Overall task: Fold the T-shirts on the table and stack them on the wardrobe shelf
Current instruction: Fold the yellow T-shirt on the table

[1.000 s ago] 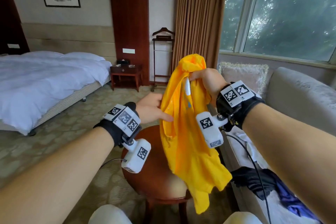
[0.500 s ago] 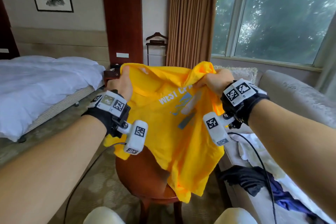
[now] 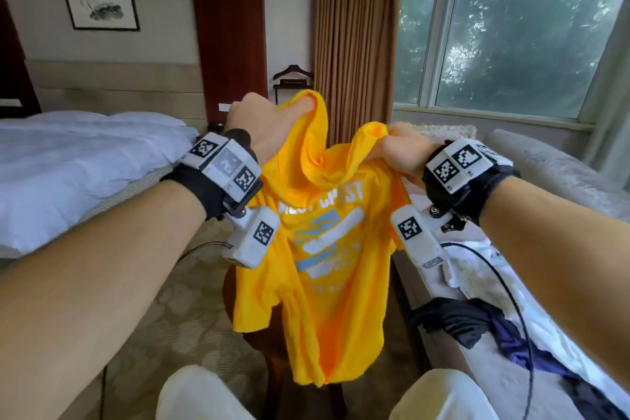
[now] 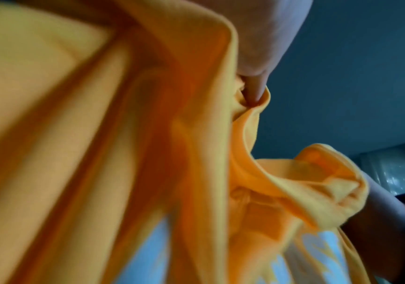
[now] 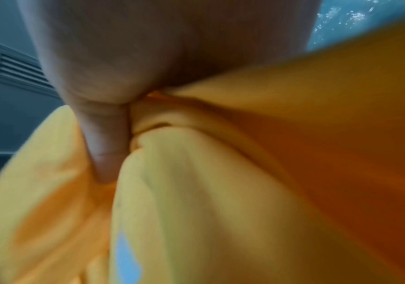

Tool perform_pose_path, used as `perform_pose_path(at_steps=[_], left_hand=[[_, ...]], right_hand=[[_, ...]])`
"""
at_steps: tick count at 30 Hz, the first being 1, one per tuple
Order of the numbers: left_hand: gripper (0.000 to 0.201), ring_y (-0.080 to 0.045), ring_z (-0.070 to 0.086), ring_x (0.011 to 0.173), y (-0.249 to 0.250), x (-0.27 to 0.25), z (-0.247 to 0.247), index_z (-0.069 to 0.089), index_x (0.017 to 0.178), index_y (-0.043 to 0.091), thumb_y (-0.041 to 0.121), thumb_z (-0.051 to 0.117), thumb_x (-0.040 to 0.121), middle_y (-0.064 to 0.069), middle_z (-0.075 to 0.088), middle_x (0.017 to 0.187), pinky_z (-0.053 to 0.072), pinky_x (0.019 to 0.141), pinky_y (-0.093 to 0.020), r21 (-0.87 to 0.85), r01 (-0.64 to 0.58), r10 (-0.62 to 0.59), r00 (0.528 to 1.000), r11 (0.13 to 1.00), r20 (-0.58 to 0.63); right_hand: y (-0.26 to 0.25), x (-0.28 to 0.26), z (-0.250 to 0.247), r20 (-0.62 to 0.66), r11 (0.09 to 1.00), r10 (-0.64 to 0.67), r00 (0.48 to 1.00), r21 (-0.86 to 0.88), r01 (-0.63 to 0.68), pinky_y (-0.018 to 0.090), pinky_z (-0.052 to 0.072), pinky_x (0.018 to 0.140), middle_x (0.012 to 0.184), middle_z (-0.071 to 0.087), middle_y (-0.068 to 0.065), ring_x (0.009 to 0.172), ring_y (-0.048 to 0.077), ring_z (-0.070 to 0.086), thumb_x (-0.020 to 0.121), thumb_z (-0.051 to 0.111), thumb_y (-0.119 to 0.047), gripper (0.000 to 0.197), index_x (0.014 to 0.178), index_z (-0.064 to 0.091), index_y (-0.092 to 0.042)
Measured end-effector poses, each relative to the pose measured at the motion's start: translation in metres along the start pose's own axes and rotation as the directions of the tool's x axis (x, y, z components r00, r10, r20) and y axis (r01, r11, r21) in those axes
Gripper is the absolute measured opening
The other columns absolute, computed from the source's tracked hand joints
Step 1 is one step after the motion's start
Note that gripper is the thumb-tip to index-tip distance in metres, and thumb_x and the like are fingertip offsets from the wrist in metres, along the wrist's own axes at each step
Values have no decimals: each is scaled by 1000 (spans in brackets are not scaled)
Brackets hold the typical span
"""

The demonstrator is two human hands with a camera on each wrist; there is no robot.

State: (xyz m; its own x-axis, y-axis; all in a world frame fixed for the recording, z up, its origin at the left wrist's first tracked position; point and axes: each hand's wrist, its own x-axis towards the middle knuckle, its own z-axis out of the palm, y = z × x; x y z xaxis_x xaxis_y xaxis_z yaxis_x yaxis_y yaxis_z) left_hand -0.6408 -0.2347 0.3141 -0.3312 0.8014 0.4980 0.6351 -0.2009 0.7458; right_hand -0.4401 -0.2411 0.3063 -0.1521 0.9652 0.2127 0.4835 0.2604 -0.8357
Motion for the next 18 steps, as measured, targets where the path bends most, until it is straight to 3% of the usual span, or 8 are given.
perform_pose_path(at_steps=[1, 3, 6, 9, 15, 18], left_hand=[[73, -32, 58, 92, 0, -4, -4, 63, 73, 9, 80, 54, 60, -12, 65, 88, 46, 75, -36, 41, -11, 10, 1000, 999, 15], [84, -35, 56, 100, -2, -9, -10, 63, 81, 6, 86, 48, 60, -16, 65, 104, 46, 81, -39, 138, -31, 27, 999, 990, 28], [82, -35, 54, 95, -12, -17, -16, 64, 89, 7, 85, 42, 75, -20, 63, 111, 38, 76, -38, 338, -56, 49, 998, 939, 29], [94, -41, 55, 108, -32, -14, -12, 65, 109, 4, 86, 33, 78, -22, 61, 118, 39, 80, -41, 507, -27, 22, 1000, 862, 17], [95, -37, 60, 96, -94, 20, 30, 60, 82, 9, 94, 21, 68, -16, 64, 103, 47, 83, -41, 603, -36, -71, 986, 797, 153], [89, -34, 57, 100, -122, 34, 57, 55, 82, 9, 92, 24, 72, -12, 54, 97, 39, 79, -40, 685, -45, -173, 954, 727, 246]], right_hand=[[-1, -3, -1, 3, 999, 3, 1000, -48, -2, 44, 51, 89, 87, 61, 13, 85, 23, 56, 72, 69, -13, 10, 78, 63, -9], [3, -2, -3, -19, 995, 21, 1000, -96, -22, 41, 49, 93, 98, 62, 20, 88, 22, 54, 67, 69, -19, 26, 89, 65, -7], [18, 7, -5, -101, 989, 78, 992, -118, -89, 40, 49, 89, 121, 61, 25, 105, 34, 61, 84, 60, -12, 33, 112, 62, 4], [42, 22, -4, -224, 967, 193, 955, -122, -224, 37, 49, 87, 125, 61, 20, 117, 36, 57, 86, 57, -17, 37, 118, 61, 1], [103, 60, 15, -257, 911, 370, 893, -91, -403, 34, 46, 93, 131, 57, 19, 122, 33, 53, 92, 55, -21, 41, 127, 57, 1], [132, 81, 25, -286, 869, 462, 839, -45, -494, 34, 45, 84, 121, 61, 17, 116, 35, 56, 91, 58, -25, 43, 126, 56, -1]])
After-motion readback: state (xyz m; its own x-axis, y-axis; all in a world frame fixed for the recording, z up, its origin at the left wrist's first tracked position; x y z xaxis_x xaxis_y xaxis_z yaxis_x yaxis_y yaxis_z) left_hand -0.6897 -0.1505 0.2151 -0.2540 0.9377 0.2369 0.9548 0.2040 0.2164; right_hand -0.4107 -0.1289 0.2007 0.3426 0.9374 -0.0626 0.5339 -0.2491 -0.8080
